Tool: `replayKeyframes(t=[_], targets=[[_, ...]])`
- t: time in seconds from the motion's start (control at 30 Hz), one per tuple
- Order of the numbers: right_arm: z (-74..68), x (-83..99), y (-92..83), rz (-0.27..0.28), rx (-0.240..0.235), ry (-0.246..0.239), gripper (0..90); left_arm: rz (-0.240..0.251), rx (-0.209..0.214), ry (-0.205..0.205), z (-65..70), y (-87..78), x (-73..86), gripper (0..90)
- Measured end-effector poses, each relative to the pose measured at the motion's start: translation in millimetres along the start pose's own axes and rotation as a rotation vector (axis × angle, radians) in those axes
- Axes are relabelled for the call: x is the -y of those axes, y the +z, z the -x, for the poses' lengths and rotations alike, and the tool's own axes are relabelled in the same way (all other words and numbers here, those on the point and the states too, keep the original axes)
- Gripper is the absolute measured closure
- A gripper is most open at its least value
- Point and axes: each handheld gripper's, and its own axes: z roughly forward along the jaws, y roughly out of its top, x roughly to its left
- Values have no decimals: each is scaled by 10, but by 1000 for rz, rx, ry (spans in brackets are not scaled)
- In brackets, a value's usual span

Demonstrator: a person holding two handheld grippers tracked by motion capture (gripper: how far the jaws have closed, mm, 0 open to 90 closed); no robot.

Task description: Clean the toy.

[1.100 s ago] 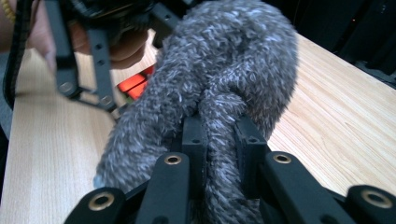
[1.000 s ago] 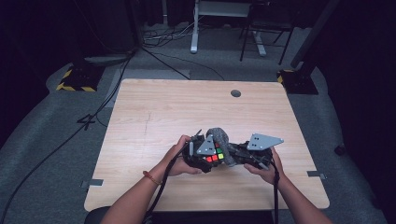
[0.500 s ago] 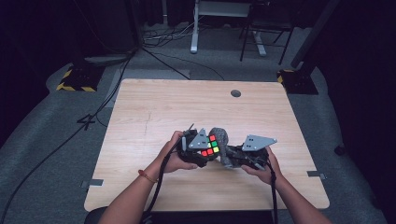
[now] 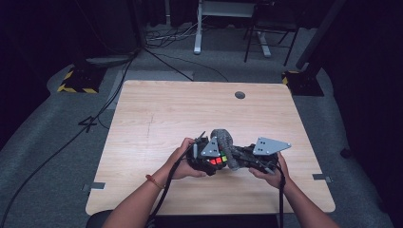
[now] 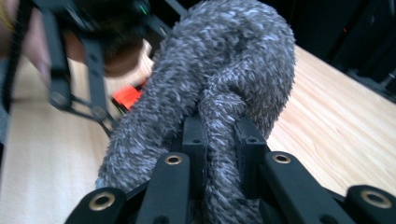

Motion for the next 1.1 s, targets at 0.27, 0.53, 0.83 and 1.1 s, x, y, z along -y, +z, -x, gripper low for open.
replayKeyframes(t=[0.27,0.53,0.83,1.1], targets=[[-92,-82,-2,0,-8,-28,782,-12,-16,9,48,98,-4,329],[55,24,42,-55,26,13,781,29,-29,5,-2,-39,-17,331],[112,97,97,-108,18,28,780,85,-57,-17,-85,-212,10,331],[47,56,72,-73,14,13,781,22,-57,15,-26,-106,-2,330]])
